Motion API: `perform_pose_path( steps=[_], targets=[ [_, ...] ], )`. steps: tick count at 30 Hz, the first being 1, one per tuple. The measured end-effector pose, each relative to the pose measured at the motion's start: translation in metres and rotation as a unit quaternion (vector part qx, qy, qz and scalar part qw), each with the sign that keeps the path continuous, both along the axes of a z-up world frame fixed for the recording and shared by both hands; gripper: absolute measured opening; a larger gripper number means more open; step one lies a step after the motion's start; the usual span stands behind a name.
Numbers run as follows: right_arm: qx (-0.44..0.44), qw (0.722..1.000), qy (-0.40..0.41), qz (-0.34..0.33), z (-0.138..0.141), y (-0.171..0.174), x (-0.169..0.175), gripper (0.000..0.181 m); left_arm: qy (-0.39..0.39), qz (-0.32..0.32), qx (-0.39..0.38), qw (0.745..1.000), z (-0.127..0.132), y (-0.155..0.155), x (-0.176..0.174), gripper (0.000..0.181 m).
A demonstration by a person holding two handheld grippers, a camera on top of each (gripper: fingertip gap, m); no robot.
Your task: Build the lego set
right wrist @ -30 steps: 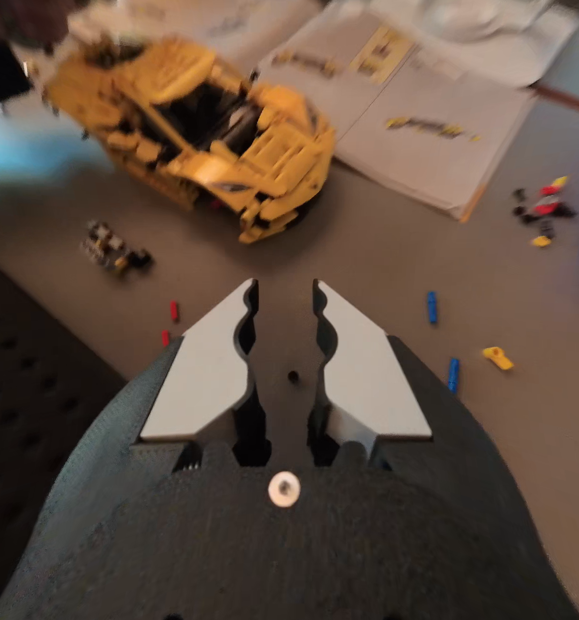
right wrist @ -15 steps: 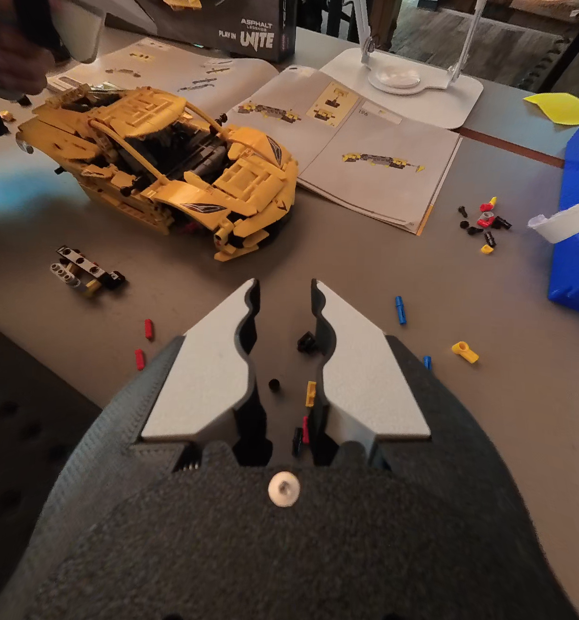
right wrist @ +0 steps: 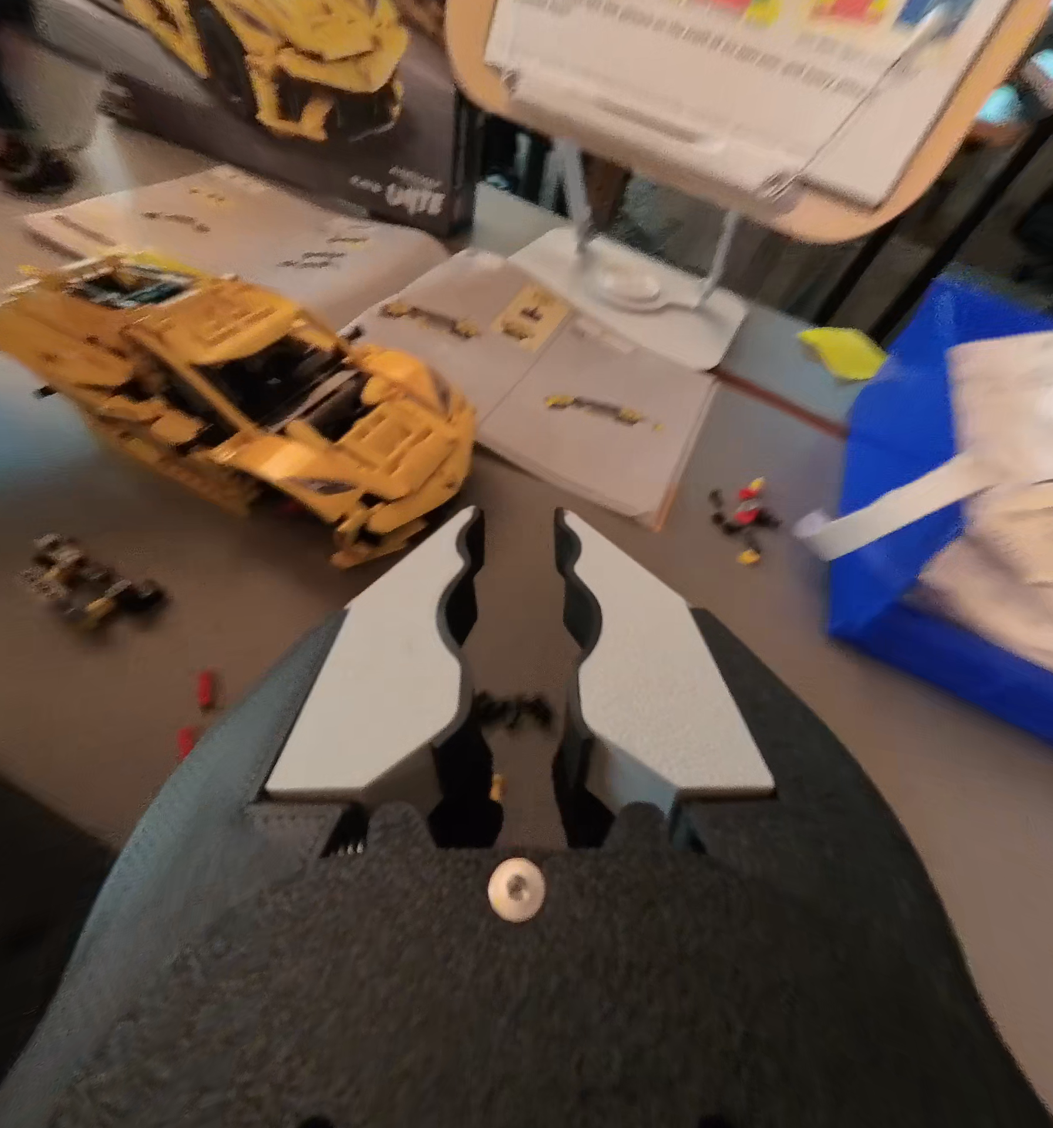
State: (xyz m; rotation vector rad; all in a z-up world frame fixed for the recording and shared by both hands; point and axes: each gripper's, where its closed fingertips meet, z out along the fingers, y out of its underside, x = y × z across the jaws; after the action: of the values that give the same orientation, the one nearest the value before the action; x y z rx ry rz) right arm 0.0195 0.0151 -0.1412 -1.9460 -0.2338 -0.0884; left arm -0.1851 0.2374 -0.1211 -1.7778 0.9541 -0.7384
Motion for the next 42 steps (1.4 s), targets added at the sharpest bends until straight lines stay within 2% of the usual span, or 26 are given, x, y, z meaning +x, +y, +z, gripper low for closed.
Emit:
perform_pose_path(
  steps=[2,4,8,11,14,17,20,23,25,28,31,34,37,40,42],
  targets=[
    [0.003,0.999,-0.027,-0.019,0.019,0.002,0.020,0.022,0.003,0.009,0.006,1.000,-0.001,0.002,-0.006,0.029],
    [-0.031,0.998,-0.039,-0.041,0.022,-0.006,0.044,0.023,0.002,0.010,0.001,1.000,-0.004,0.003,-0.007,0.030],
    [-0.096,0.990,-0.030,-0.099,0.013,-0.048,0.092,0.026,0.004,-0.001,0.000,1.000,-0.005,-0.003,-0.001,0.029],
    [-0.137,0.980,0.021,-0.142,-0.003,-0.087,0.115,0.026,0.014,-0.006,0.015,1.000,-0.003,-0.007,0.002,0.029],
    [-0.163,0.971,0.080,-0.156,-0.023,-0.114,0.119,0.026,0.011,-0.009,0.017,1.000,-0.001,-0.010,0.004,0.029],
    [-0.178,0.970,0.104,-0.132,-0.042,-0.117,0.099,0.026,0.006,-0.015,0.009,1.000,-0.001,-0.012,0.006,0.029],
    [-0.183,0.974,0.113,-0.077,-0.051,-0.093,0.063,0.026,0.002,-0.019,-0.001,1.000,0.001,-0.016,0.006,0.029],
    [-0.144,0.980,0.141,-0.012,-0.032,-0.044,0.031,0.026,-0.031,-0.020,-0.027,0.999,0.013,-0.026,-0.003,0.030],
    [-0.119,0.982,0.149,0.020,-0.014,-0.003,0.016,0.030,-0.049,-0.032,-0.077,0.995,0.016,-0.044,-0.019,0.030],
    [-0.107,0.982,0.149,0.048,0.003,0.056,-0.004,0.038,-0.049,-0.045,-0.138,0.988,0.010,-0.079,-0.060,0.030],
    [-0.075,0.988,0.126,0.052,0.000,0.101,-0.016,0.048,-0.003,-0.002,-0.171,0.985,-0.016,-0.110,-0.121,0.033],
    [-0.043,0.985,0.154,0.063,-0.009,0.123,-0.031,0.050,0.020,0.046,-0.198,0.979,-0.039,-0.146,-0.177,0.034],
    [-0.041,0.984,0.165,0.051,-0.019,0.125,-0.026,0.053,0.016,0.091,-0.218,0.972,-0.050,-0.172,-0.215,0.034],
    [-0.024,0.987,0.153,0.033,-0.019,0.122,-0.008,0.052,0.008,0.119,-0.217,0.969,-0.055,-0.172,-0.233,0.035],
    [-0.011,0.983,0.179,0.032,-0.016,0.122,-0.005,0.051,0.019,0.126,-0.208,0.970,-0.060,-0.162,-0.239,0.034]
  ],
)
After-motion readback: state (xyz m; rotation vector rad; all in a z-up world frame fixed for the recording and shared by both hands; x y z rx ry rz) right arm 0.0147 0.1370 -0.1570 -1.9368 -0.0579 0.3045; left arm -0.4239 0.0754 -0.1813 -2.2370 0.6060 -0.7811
